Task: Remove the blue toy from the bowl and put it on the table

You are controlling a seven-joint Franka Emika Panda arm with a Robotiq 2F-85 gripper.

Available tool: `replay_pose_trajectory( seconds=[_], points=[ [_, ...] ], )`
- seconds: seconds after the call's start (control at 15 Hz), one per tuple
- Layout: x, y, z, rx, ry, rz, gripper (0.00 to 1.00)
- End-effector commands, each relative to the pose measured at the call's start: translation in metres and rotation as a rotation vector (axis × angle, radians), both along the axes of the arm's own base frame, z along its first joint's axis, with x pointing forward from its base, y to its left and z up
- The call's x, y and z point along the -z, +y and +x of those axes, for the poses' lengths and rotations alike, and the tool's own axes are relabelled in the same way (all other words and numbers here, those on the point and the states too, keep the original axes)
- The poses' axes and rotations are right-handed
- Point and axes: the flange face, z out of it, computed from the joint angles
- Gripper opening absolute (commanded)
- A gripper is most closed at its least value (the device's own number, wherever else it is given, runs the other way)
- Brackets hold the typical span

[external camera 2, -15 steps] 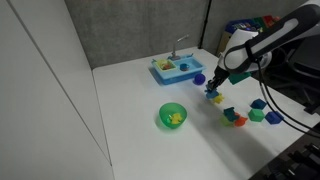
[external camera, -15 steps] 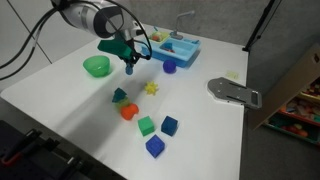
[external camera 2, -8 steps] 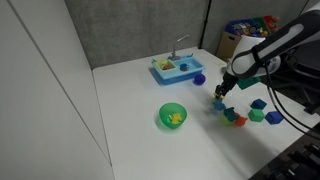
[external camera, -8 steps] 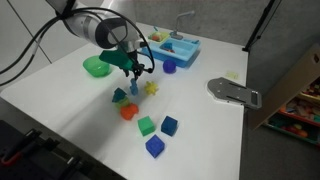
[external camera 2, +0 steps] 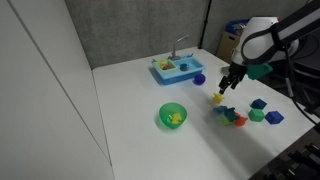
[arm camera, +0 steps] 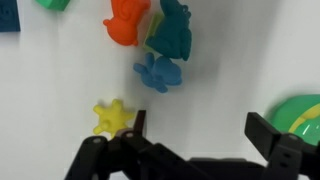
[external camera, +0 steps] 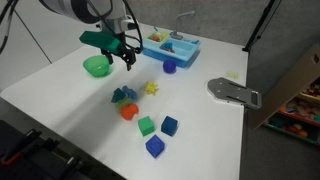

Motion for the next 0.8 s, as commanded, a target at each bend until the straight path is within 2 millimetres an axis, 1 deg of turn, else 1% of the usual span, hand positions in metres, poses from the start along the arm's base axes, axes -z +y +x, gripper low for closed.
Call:
replay_pose_trajectory(
  seconds=[0.0,0.33,0.73],
  points=[
    [-0.046,0.006,-0.022,0.043,0.040,-0.023,1.00],
    [-0.102,0.015,-0.036,0.091,0.132,-0.045,1.00],
    [-0.168,0.035,-0.054,0.123,0.185,-0.082,1.00]
  ],
)
